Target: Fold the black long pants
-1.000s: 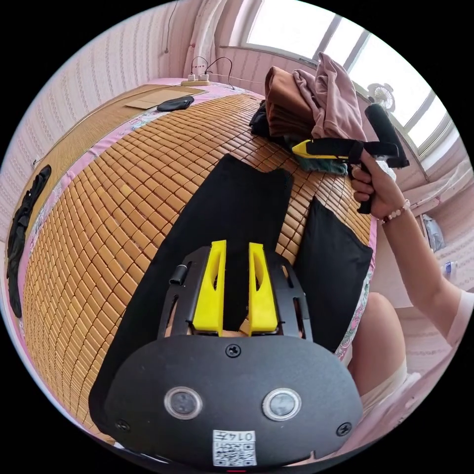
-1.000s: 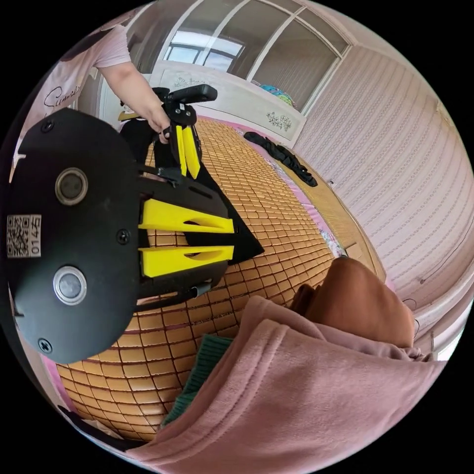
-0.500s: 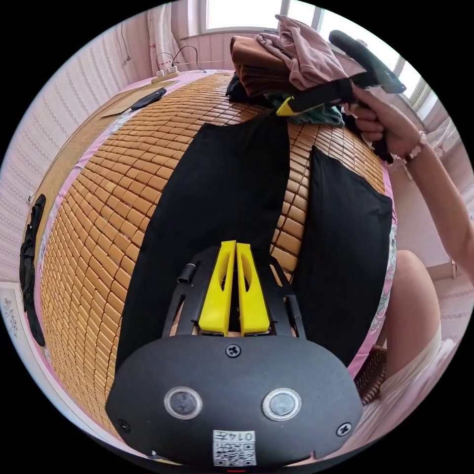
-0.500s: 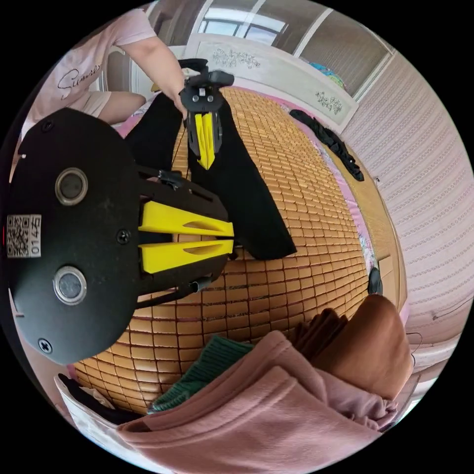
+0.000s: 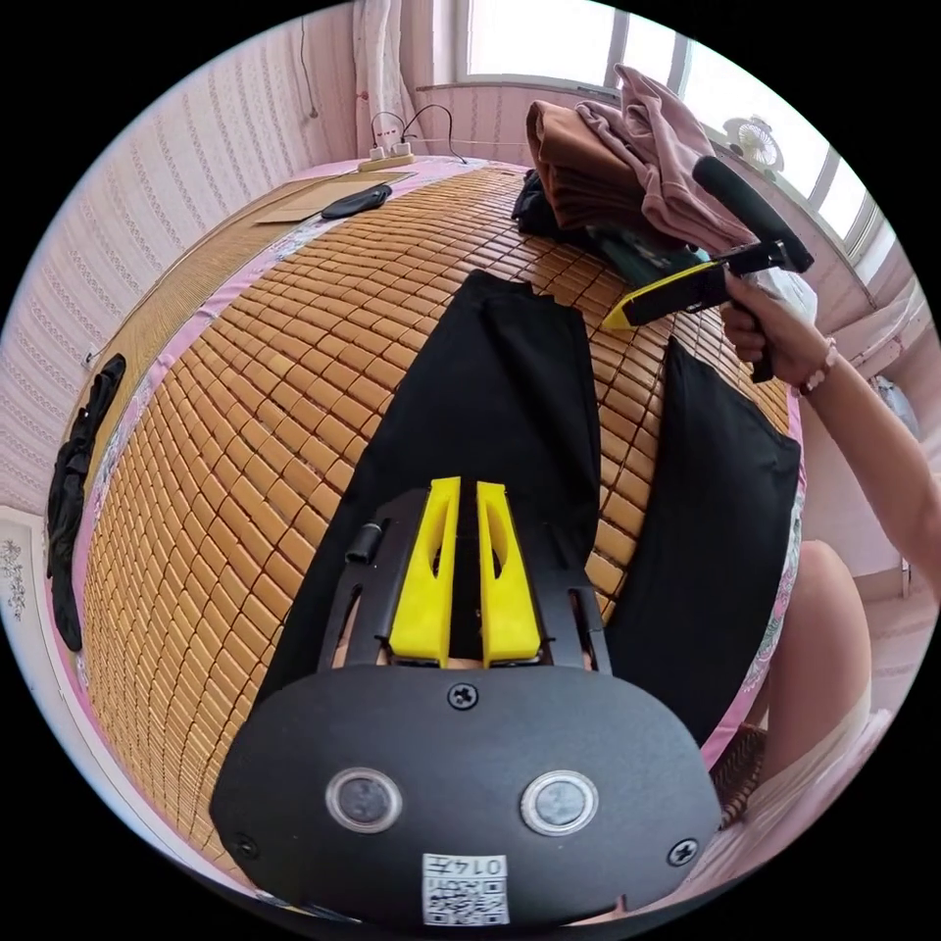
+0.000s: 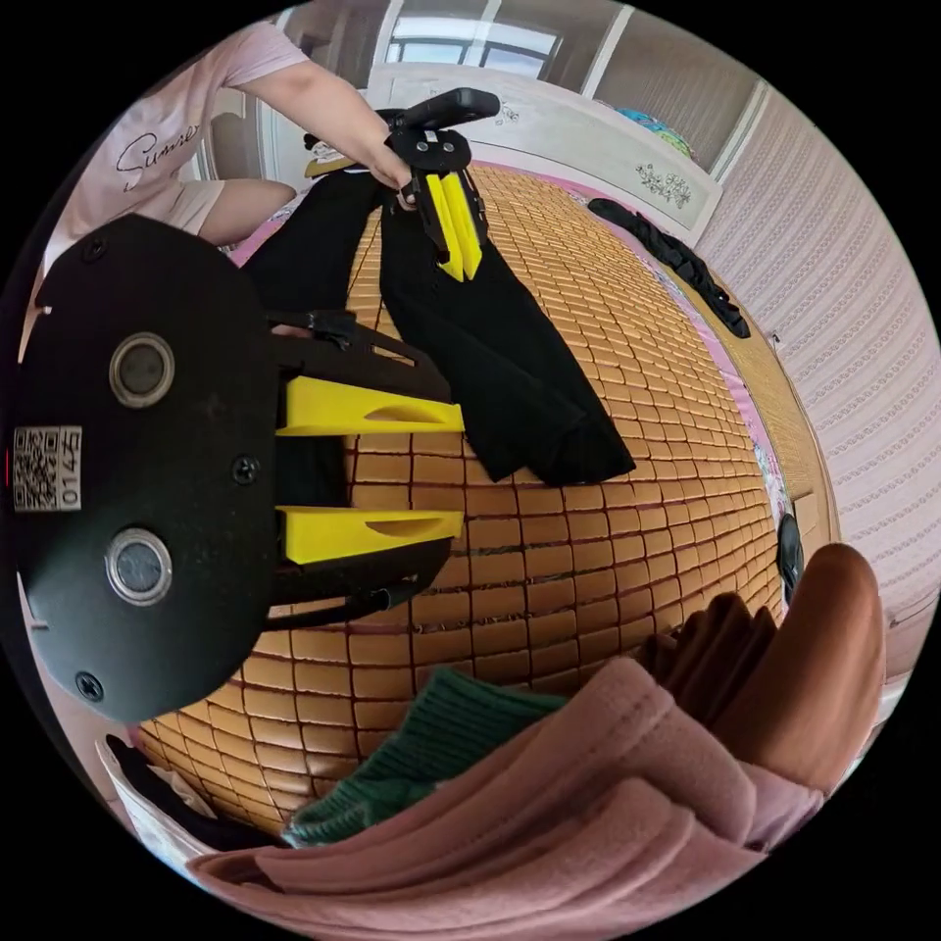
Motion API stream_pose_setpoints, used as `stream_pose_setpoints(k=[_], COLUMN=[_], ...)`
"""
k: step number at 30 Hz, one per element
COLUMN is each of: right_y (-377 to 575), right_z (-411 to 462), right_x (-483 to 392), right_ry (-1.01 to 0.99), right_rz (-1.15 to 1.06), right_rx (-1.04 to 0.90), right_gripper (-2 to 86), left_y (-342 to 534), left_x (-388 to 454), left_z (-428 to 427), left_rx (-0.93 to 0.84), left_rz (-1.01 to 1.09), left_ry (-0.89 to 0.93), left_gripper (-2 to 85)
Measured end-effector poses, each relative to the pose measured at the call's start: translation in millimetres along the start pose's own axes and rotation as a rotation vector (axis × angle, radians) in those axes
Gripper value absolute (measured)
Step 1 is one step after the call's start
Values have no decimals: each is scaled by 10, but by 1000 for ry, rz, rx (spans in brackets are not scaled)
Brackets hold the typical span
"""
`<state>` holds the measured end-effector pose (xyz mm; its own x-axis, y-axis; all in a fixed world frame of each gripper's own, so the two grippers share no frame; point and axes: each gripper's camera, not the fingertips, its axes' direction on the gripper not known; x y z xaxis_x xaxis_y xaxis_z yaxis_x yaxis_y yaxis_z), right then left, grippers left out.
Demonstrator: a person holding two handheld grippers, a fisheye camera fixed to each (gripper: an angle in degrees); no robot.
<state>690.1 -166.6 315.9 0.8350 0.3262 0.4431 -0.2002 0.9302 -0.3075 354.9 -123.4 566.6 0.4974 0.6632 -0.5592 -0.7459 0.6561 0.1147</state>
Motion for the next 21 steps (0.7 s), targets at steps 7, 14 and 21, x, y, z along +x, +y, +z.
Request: stream_pose_setpoints(k=[7, 14, 21], right_y=[-90, 456, 750], right_z=[105, -453, -394], right_x=[-174, 51, 342], right_ry=[147, 53, 47], right_rz=[-4, -18, 33], right_rx=[21, 84, 61], right_gripper=[53, 7, 7], left_y=[-208, -6, 285], left_x=[-72, -274, -437], left_z=[-38, -148, -470], left_rx=[45, 41, 59], left_rz=[-26, -93, -99], left_ry=[-29, -30, -21], left_gripper=[51, 52, 51])
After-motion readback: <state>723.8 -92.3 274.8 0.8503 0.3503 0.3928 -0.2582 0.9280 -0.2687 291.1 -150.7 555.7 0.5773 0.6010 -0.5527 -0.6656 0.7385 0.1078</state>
